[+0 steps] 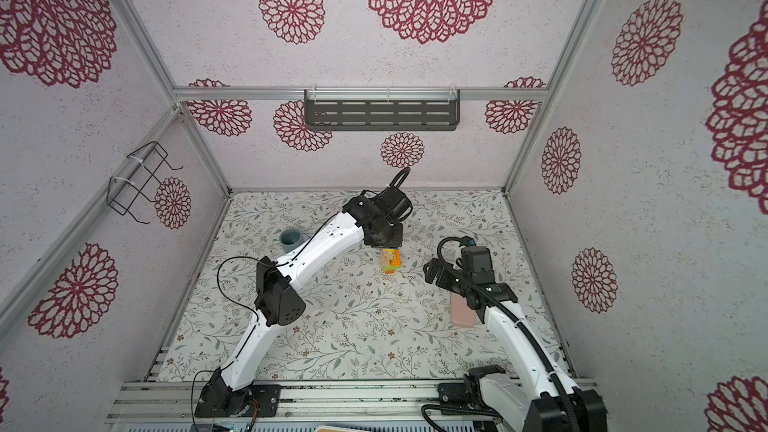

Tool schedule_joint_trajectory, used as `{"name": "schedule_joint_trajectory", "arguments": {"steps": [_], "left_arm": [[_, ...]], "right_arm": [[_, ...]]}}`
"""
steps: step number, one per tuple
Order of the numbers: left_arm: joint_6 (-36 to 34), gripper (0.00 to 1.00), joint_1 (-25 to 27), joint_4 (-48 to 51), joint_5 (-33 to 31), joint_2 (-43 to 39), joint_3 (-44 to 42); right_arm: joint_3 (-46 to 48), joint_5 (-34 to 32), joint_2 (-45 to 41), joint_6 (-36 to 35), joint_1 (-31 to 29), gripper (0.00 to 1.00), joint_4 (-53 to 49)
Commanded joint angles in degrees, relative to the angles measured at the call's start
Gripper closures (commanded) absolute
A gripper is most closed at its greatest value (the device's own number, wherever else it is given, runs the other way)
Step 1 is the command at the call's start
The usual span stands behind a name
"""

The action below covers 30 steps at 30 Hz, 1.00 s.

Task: Build the wood block tower
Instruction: 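Lower the yellow triangle onto the stack top with the left gripper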

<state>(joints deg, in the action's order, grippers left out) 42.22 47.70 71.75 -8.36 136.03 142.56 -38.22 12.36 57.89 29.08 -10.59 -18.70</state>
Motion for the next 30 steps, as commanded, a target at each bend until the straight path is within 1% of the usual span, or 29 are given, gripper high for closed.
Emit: {"name": "schedule_joint_trajectory", "arguments": {"steps": [1,12,30], "left_arm": [[-0.2,0.7,0.1,0.5,-1.0,0.8,1.0],[-0.7,0.7,-0.1,0.4,-1.8,1.5,0.9],[-1.0,0.7,-1.3,0.1,-1.2,2.1,1.0]], "right_arm": [[-0.1,0.8,0.1,-0.2,0.4,0.01,1.2],[0.4,1.2,0.4,-0.1,0.6,0.01,1.6],[1.0,1.8,1.2,-0.5,0.9,0.01,2.2]]}}
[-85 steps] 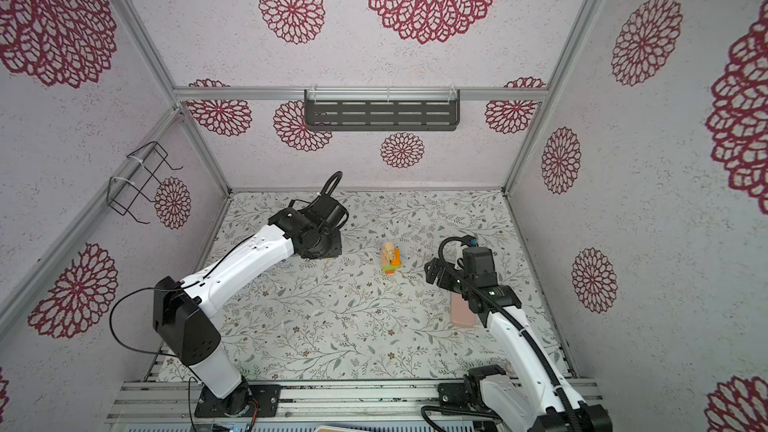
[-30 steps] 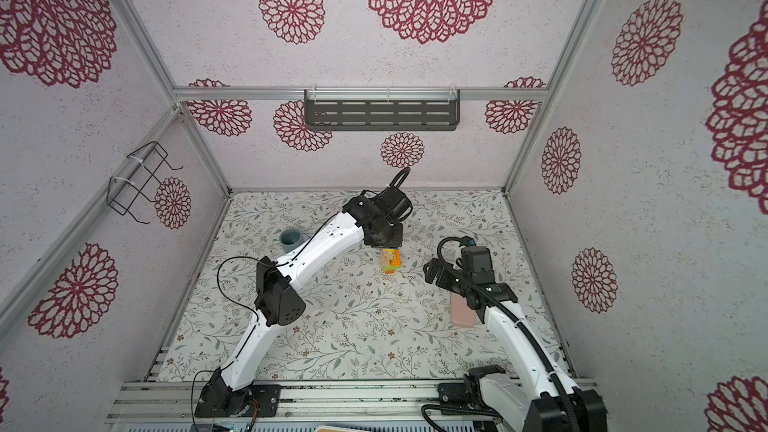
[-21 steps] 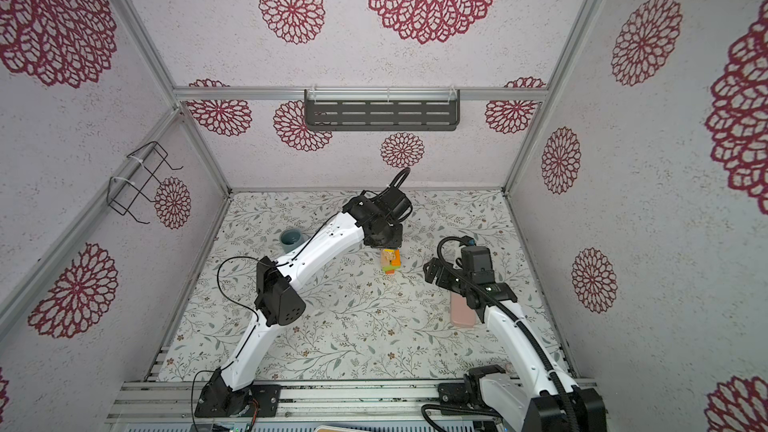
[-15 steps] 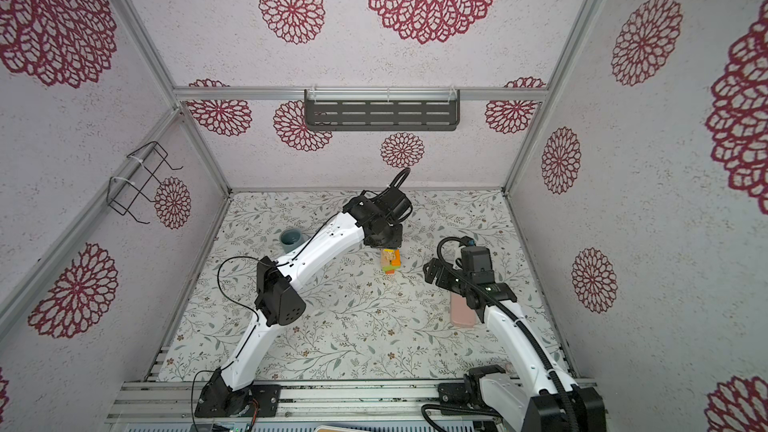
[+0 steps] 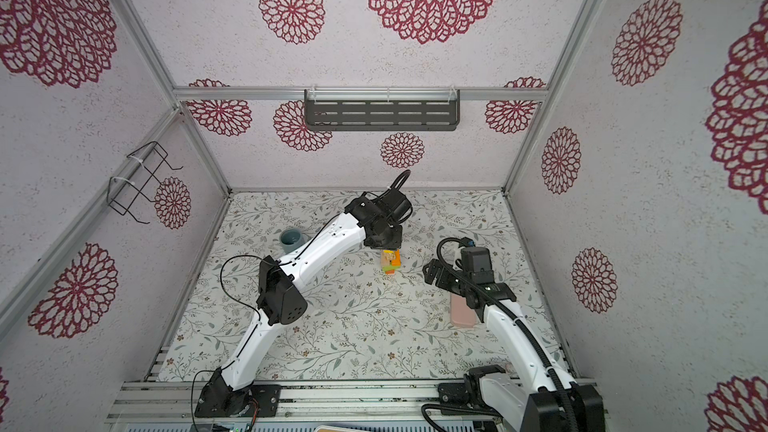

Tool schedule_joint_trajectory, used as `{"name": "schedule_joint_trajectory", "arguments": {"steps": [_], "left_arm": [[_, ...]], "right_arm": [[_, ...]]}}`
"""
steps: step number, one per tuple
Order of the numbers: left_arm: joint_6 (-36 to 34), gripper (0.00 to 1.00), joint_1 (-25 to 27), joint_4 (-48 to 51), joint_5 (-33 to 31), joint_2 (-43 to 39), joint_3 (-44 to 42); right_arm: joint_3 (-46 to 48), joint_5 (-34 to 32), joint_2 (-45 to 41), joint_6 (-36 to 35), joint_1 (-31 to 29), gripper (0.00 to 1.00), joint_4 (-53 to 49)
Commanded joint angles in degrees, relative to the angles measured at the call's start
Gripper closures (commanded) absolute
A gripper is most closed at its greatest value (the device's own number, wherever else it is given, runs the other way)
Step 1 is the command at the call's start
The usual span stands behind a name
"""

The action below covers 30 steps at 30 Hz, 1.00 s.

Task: Build the wood block tower
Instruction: 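Lower the yellow triangle onto the stack top with the left gripper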

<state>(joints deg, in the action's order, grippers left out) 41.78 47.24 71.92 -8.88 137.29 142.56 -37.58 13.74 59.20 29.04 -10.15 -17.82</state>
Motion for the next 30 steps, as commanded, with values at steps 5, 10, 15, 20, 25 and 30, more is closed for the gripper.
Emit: {"name": "schedule_joint_trajectory", "arguments": {"steps": [5,10,15,20,25,30], "left_arm": [[-0.6,0.7,-0.9,-0.3,-0.5,1.0,1.1],[-0.5,0.7,-0.9,-0.4,-0.2,1.1,1.3],[-0.4,0.71,-0.9,-0.4,0.0,1.4,1.3],[-0.6,0.71,-0.9,-0.3,-0.1,1.7,1.2],[-0.5,0.71,-0.9,-0.4,-0.1,1.7,1.3],[-0.5,0.71,-1.0,-0.4,-0.2,1.8,1.4]], "right_arm": [[0.5,0.4,0.2,-0.7,0.7,0.01,1.4],[0.5,0.6,0.3,-0.8,0.9,0.01,1.5],[0.9,0.8,0.3,-0.9,0.9,0.01,1.6],[0.9,0.8,0.3,-1.0,1.1,0.01,1.7],[1.1,0.9,0.1,-1.1,1.3,0.01,1.7],[1.2,1.1,0.2,-1.2,1.5,0.01,1.8]]}}
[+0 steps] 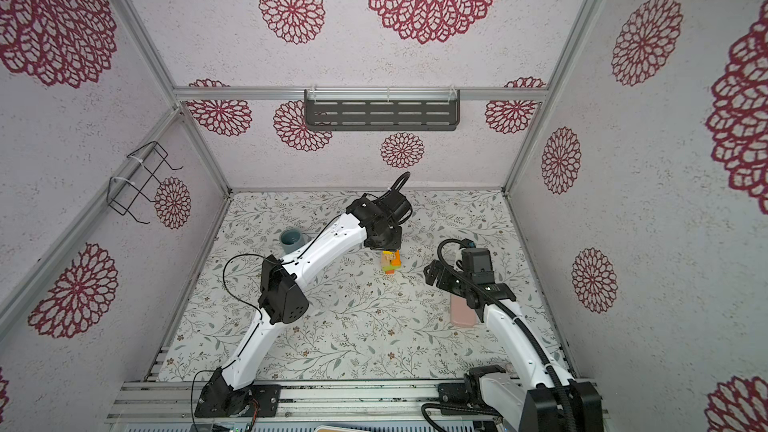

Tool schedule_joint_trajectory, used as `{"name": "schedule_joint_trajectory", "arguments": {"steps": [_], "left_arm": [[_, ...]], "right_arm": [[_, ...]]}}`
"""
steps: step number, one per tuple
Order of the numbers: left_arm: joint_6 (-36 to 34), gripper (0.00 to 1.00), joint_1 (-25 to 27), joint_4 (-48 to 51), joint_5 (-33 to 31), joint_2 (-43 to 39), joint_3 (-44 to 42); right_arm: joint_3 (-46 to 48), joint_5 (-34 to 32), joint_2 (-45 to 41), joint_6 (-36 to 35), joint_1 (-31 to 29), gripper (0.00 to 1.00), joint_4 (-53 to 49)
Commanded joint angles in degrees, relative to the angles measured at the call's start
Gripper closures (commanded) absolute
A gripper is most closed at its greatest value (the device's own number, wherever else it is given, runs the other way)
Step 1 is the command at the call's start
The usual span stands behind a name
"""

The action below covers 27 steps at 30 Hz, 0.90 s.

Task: Build the wood block tower
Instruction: 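Lower the yellow triangle onto the stack top with the left gripper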

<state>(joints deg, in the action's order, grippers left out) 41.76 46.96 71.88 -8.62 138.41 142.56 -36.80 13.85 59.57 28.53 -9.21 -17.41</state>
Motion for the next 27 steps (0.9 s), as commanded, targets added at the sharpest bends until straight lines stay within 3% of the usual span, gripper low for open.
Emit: {"name": "schedule_joint_trajectory", "arguments": {"steps": [1,27], "left_arm": [[-0.4,0.71,-0.9,-0.3,-0.5,0.6,1.6],[-0.3,0.71,-0.9,-0.2,0.2,1.2,2.2]], "right_arm": [[0.4,1.0,-0.2,-0.7,0.6,0.01,1.4],[0.6,1.8,0.8,-0.9,1.2,0.01,2.0]]}}
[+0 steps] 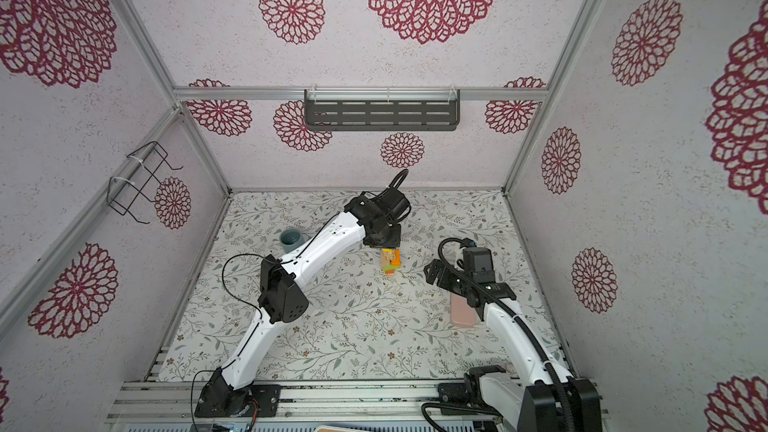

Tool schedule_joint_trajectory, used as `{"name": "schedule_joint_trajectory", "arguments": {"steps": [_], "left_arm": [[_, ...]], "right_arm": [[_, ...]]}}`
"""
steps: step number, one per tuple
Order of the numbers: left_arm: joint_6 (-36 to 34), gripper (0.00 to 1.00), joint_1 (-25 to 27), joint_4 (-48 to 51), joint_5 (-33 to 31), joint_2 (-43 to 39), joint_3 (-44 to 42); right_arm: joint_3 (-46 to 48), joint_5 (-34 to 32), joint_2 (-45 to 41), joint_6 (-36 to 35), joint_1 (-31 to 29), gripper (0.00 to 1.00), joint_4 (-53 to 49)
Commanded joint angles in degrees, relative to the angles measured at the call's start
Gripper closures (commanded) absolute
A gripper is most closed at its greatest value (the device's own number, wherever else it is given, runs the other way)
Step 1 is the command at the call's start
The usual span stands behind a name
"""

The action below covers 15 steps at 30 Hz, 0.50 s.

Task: Build the wood block tower
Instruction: 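Lower the yellow triangle onto the stack top with the left gripper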

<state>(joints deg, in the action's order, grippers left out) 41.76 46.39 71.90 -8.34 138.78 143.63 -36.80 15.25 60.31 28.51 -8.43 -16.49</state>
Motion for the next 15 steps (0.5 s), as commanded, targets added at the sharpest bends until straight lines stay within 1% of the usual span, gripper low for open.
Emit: {"name": "schedule_joint_trajectory", "arguments": {"steps": [1,9,15], "left_arm": [[-0.2,0.71,-0.3,-0.2,0.0,0.9,1.1],[-0.2,0.71,0.0,-0.3,0.1,1.0,0.5],[-0.3,0.66,0.0,-0.5,-0.1,0.8,0.5]], "right_arm": [[0.7,0.5,0.1,-0.9,0.4,0.01,1.1],[0.8,0.6,-0.1,-0.8,0.4,0.01,1.2],[0.9,0.7,-0.3,-0.9,0.5,0.01,1.2]]}}
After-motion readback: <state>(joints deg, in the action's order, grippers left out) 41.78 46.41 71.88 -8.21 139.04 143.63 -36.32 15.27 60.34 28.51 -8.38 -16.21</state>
